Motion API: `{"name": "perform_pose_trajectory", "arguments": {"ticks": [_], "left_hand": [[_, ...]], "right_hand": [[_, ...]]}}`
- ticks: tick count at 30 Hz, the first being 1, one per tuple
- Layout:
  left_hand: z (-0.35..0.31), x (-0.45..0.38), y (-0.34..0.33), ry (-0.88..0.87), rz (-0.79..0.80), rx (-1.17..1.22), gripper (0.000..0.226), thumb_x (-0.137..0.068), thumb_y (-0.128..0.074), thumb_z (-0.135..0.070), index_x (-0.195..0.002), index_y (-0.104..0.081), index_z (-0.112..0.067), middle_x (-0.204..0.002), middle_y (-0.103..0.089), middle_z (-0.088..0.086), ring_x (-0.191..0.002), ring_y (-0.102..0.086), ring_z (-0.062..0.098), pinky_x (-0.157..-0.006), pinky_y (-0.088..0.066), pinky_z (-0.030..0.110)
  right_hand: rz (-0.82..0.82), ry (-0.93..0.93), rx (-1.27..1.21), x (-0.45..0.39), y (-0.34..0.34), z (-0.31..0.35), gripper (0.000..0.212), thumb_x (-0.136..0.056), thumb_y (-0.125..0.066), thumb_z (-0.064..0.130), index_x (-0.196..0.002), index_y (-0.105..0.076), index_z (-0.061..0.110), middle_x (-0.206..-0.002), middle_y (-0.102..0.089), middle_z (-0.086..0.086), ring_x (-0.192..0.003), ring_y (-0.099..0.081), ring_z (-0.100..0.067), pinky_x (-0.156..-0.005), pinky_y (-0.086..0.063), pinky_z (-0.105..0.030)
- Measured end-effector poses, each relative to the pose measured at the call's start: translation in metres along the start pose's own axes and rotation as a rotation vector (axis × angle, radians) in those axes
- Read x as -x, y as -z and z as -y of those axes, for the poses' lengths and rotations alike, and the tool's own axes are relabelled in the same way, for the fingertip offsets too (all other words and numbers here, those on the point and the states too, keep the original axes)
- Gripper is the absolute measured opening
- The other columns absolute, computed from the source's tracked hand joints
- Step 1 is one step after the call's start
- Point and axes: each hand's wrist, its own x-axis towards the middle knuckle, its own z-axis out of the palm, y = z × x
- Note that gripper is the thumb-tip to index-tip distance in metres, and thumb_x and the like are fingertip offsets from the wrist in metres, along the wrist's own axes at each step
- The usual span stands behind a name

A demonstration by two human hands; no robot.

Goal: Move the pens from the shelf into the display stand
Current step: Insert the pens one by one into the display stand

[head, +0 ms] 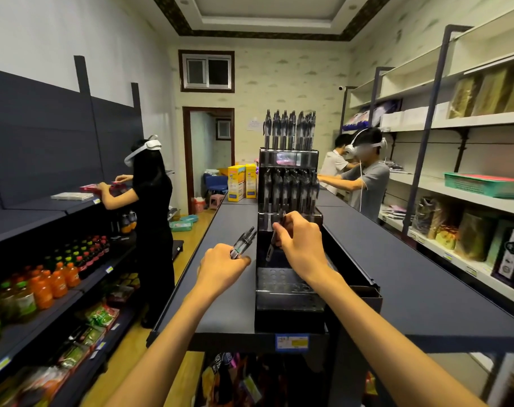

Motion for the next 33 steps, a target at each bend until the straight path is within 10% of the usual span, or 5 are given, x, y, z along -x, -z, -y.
{"name": "perform_pose_trajectory", "arguments": {"ticks": [20, 25, 33], "left_hand": [[0.002, 0.008, -0.004, 0.084, -0.021, 0.011, 0.045, -0.078, -0.067, -0.043, -0.046, -0.043, -0.019, -0.037, -0.040, -0.007, -0.043, -0.041, 0.016, -0.047, -0.026, 0.025], [-0.005, 0.013, -0.008, 0.082, -0.011, 0.020, 0.022, -0.076, -0.063, -0.047, -0.057, -0.054, -0.054, -0.043, -0.049, -0.026, -0.045, -0.045, 0.012, -0.046, -0.025, 0.024], [-0.020, 0.015, -0.014, 0.066, 0.046, 0.049, 0.031, -0.088, -0.058, -0.034, -0.059, -0.053, -0.024, -0.058, -0.057, -0.006, -0.056, -0.051, 0.014, -0.049, -0.029, 0.025]], "right_hand": [[0.244, -0.204, 0.241, 0.022, -0.029, -0.007, 0.033, -0.092, -0.069, 0.048, -0.090, -0.076, 0.015, -0.080, -0.072, -0.003, -0.085, -0.070, -0.024, -0.080, -0.058, -0.040], [0.260, -0.181, 0.338, 0.023, -0.013, -0.001, 0.032, -0.087, -0.073, 0.053, -0.089, -0.076, 0.021, -0.085, -0.073, 0.001, -0.087, -0.068, -0.020, -0.079, -0.057, -0.038], [0.481, -0.282, -0.379, 0.024, 0.000, 0.010, 0.017, -0.079, -0.083, 0.034, -0.091, -0.081, 0.023, -0.087, -0.078, 0.009, -0.087, -0.073, -0.003, -0.084, -0.058, -0.025]]}}
